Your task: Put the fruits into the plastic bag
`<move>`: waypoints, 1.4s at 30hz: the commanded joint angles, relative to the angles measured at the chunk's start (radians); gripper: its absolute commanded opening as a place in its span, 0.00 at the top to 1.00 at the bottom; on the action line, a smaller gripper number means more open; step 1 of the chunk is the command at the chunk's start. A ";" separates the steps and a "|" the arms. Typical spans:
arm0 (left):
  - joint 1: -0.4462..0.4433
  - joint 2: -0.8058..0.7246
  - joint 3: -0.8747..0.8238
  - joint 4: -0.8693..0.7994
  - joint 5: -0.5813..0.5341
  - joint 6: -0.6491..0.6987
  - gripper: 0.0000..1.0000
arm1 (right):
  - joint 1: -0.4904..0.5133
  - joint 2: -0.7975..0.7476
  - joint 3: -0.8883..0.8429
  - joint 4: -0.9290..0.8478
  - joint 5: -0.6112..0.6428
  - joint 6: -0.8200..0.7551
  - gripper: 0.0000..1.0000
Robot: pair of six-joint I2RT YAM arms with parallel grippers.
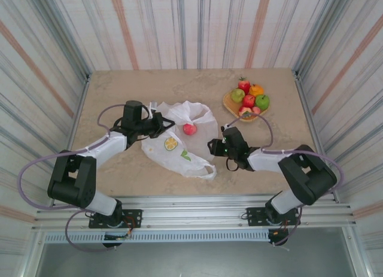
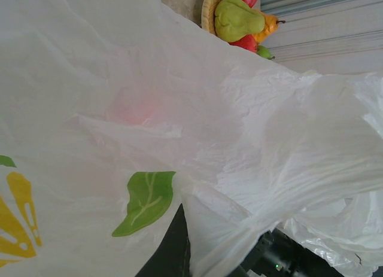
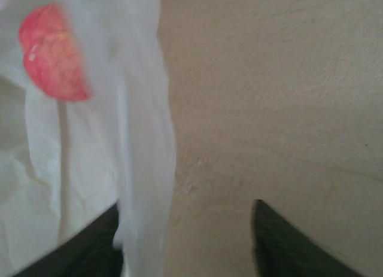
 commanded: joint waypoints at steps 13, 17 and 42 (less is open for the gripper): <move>0.031 -0.192 0.115 -0.313 -0.156 0.190 1.00 | 0.037 -0.183 0.171 -0.087 -0.045 0.071 1.00; 0.081 -0.228 0.131 -0.382 -0.178 0.207 1.00 | 0.047 -0.229 0.194 -0.103 -0.048 0.060 1.00; 0.186 -0.123 0.358 -0.785 -0.273 0.499 1.00 | 0.061 -0.236 0.416 -0.282 -0.197 0.102 1.00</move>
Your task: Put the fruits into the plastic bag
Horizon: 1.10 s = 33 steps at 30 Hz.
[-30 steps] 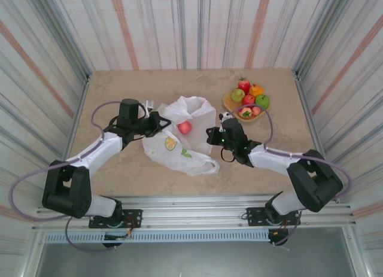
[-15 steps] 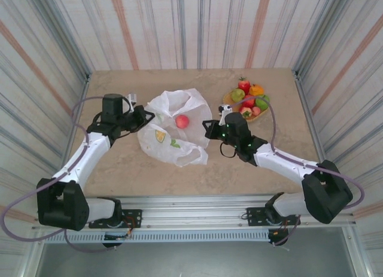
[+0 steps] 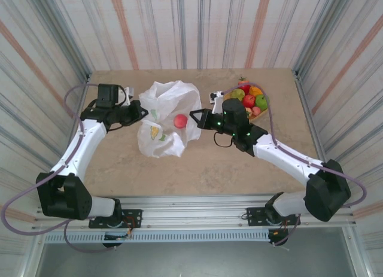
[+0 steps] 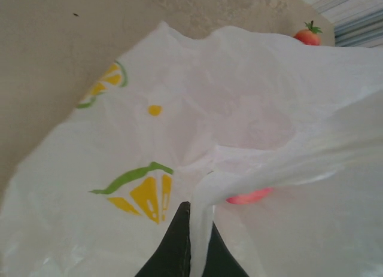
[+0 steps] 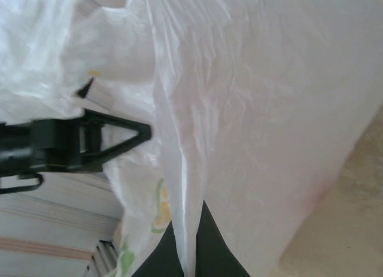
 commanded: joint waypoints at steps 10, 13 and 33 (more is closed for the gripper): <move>0.028 -0.106 -0.059 0.086 0.113 -0.033 1.00 | -0.054 0.123 0.035 -0.162 -0.047 -0.058 1.00; 0.014 -0.104 -0.080 0.114 0.126 -0.054 1.00 | -0.059 0.157 0.055 -0.191 -0.076 -0.116 1.00; 0.017 0.002 -0.146 0.186 0.207 -0.070 1.00 | -0.231 0.098 0.078 -0.381 -0.167 -0.230 0.34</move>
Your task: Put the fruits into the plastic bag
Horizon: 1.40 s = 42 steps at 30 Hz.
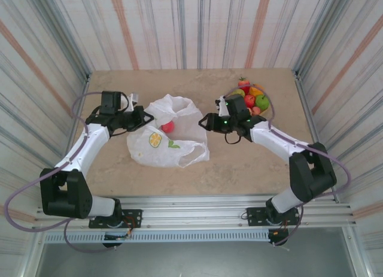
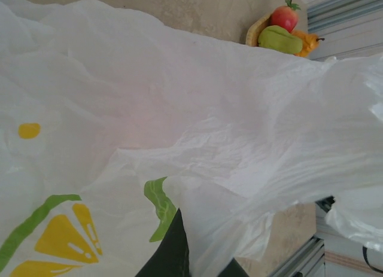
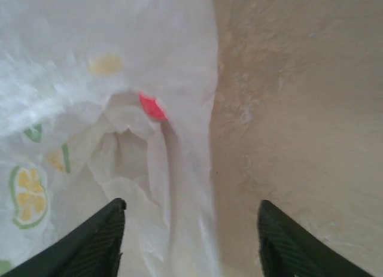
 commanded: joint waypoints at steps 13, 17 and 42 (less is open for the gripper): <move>0.024 0.015 -0.018 0.066 0.110 -0.072 1.00 | -0.195 -0.122 0.120 -0.217 0.286 -0.271 0.09; 0.033 0.015 -0.024 0.070 0.115 -0.077 1.00 | -0.208 -0.018 0.206 -0.229 0.435 -0.364 0.09; 0.059 0.012 -0.023 0.063 0.106 -0.067 1.00 | -0.252 0.665 0.827 -0.392 0.648 -0.552 0.35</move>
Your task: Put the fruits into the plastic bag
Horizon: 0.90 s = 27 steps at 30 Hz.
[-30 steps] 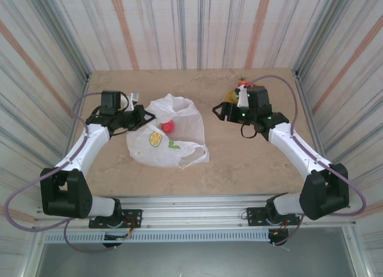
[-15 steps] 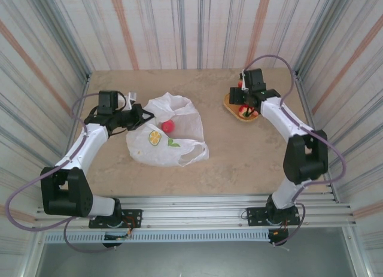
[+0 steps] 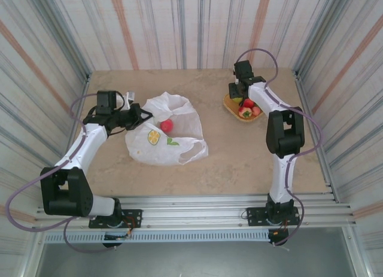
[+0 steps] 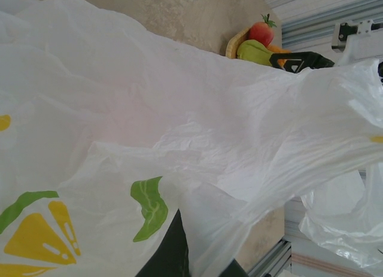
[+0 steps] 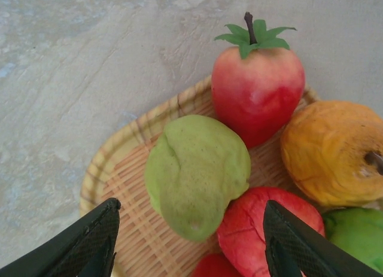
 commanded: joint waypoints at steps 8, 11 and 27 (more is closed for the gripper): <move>0.008 0.006 -0.012 0.002 0.015 0.000 1.00 | -0.015 0.089 0.123 -0.069 0.006 -0.046 0.45; 0.008 0.008 -0.012 0.004 0.014 -0.002 1.00 | -0.016 0.106 0.137 -0.076 0.004 -0.048 0.46; 0.008 0.020 -0.010 0.004 0.019 -0.003 1.00 | -0.022 0.133 0.160 -0.093 -0.025 -0.044 0.57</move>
